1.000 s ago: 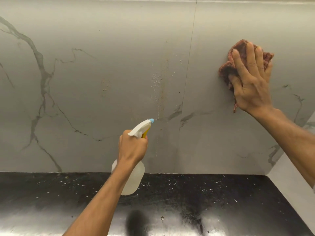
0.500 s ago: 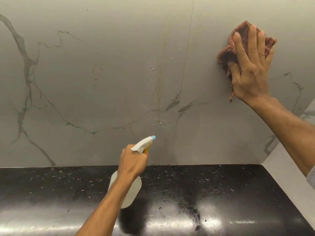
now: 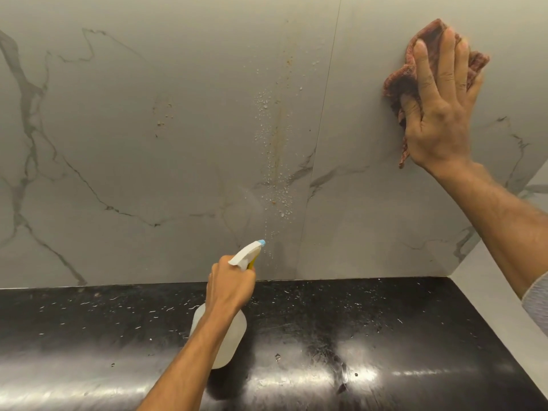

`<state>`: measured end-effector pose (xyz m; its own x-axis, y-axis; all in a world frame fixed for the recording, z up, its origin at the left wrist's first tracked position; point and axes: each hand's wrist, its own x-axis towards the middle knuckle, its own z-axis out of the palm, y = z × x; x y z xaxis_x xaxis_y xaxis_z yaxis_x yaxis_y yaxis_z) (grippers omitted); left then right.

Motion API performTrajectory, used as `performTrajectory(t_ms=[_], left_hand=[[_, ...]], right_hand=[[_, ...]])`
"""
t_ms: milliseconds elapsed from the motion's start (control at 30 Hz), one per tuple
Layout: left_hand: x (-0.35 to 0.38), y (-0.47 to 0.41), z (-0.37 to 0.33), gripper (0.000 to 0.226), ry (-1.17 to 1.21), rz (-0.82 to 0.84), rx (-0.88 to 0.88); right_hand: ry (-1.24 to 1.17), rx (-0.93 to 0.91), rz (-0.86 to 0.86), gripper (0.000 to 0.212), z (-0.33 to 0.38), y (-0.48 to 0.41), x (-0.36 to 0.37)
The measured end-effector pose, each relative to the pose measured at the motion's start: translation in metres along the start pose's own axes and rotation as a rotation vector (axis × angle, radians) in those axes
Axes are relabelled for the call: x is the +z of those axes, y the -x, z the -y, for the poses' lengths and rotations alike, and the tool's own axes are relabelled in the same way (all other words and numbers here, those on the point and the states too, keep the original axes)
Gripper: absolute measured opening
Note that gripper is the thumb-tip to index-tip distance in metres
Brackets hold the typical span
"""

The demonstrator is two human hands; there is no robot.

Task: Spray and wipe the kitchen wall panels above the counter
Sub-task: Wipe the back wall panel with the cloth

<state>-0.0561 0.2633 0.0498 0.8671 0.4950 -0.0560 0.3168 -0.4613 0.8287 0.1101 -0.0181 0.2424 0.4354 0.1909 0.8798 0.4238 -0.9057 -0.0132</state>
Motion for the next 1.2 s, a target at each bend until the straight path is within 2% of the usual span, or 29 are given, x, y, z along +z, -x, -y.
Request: performTrajectory(t_ms=[100,233,300,467,600,667,767,900,967,1033,1100,1167,1200], left_hand=[[0.003,-0.002,0.002,0.007,-0.01,0.004,0.022],[0.007,0.0,-0.005,0.014,0.12,0.074,0.053],[0.006,-0.003,-0.013,0.02,0.125,0.041,0.075],[0.001,-0.017,-0.048,0.011,0.413,-0.021,0.075],[-0.011,-0.025,-0.078,0.024,0.538,-0.091,0.149],[-0.019,-0.029,-0.091,0.024,0.551,-0.143,0.177],[-0.03,-0.034,-0.105,0.021,0.523,-0.221,0.196],[-0.037,-0.032,-0.108,0.019,0.519,-0.281,0.197],[-0.04,-0.029,-0.105,0.019,0.509,-0.28,0.217],[-0.044,-0.027,-0.106,0.02,0.507,-0.281,0.23],[-0.047,-0.024,-0.109,0.021,0.509,-0.273,0.247],[-0.05,-0.023,-0.116,0.022,0.517,-0.284,0.276],[-0.052,-0.022,-0.12,0.022,0.525,-0.298,0.286]], right_hand=[[-0.005,0.013,0.012,0.056,0.002,-0.001,0.001],[-0.03,0.062,0.033,0.057,0.005,0.0,0.0],[-0.053,0.098,0.018,0.056,0.012,0.0,0.0],[-0.098,0.199,-0.065,0.056,0.05,-0.011,0.006],[-0.086,0.155,-0.169,0.059,0.095,-0.05,0.013],[-0.055,0.135,-0.26,0.061,0.118,-0.067,0.022],[0.026,-0.046,-0.258,0.058,0.14,-0.032,0.05],[0.108,-0.37,0.007,0.058,0.116,0.093,0.08],[0.153,-0.405,0.066,0.068,0.091,0.109,0.078],[0.143,-0.252,-0.06,0.069,0.08,0.066,0.069],[0.06,0.035,-0.289,0.059,0.085,-0.012,0.053],[0.016,0.104,-0.421,0.055,0.105,-0.071,0.042],[0.022,0.042,-0.44,0.054,0.116,-0.076,0.044]])
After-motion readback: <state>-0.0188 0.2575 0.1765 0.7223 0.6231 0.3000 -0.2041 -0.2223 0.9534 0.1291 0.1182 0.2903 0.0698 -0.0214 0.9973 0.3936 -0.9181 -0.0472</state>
